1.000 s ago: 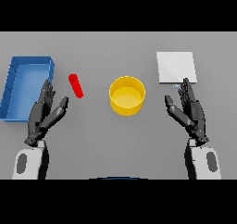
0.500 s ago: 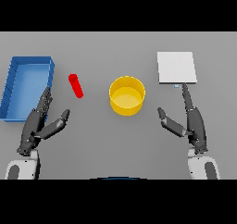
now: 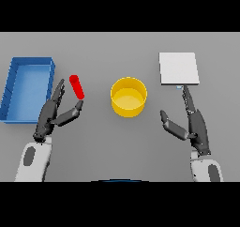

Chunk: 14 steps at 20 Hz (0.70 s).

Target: Pick up the red beaker and tilt it to pour out 1 green nut into yellow bowl. Pick up the yellow bowl and place it on the metallic measuring scale.

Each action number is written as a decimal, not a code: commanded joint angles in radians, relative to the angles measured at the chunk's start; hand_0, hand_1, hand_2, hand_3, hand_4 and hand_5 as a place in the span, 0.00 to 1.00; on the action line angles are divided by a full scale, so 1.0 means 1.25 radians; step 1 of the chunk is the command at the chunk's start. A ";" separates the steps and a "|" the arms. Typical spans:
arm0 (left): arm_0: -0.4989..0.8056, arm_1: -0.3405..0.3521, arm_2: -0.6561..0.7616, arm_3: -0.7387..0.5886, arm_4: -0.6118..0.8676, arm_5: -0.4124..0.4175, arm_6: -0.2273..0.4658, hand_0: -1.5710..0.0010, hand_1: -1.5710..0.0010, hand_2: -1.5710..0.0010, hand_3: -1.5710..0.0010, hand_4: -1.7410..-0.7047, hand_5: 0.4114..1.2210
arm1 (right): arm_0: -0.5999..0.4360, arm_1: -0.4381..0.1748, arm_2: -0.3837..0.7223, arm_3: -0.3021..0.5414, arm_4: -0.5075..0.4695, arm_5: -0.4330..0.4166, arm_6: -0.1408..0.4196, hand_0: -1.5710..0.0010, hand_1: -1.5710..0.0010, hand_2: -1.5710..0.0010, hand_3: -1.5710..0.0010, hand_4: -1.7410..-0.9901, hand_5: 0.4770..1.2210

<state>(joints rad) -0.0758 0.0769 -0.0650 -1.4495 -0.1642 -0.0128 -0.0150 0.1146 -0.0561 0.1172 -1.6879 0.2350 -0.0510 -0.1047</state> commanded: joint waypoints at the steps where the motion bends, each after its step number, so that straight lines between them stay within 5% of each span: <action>1: -0.024 -0.003 0.004 0.027 -0.002 0.003 -0.004 1.00 1.00 1.00 1.00 0.48 0.28 | -0.004 -0.003 -0.004 -0.002 -0.006 0.003 0.003 1.00 1.00 1.00 1.00 0.62 0.21; 14: -0.223 -0.008 0.051 0.279 -0.015 0.023 -0.048 1.00 1.00 1.00 1.00 0.43 0.34 | -0.008 -0.003 0.000 -0.011 0.006 -0.003 0.001 1.00 1.00 1.00 1.00 0.63 0.22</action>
<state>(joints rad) -0.3554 0.0670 -0.0016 -1.1014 -0.1825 0.0163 -0.0724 0.1040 -0.0600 0.1178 -1.7013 0.2426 -0.0549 -0.1066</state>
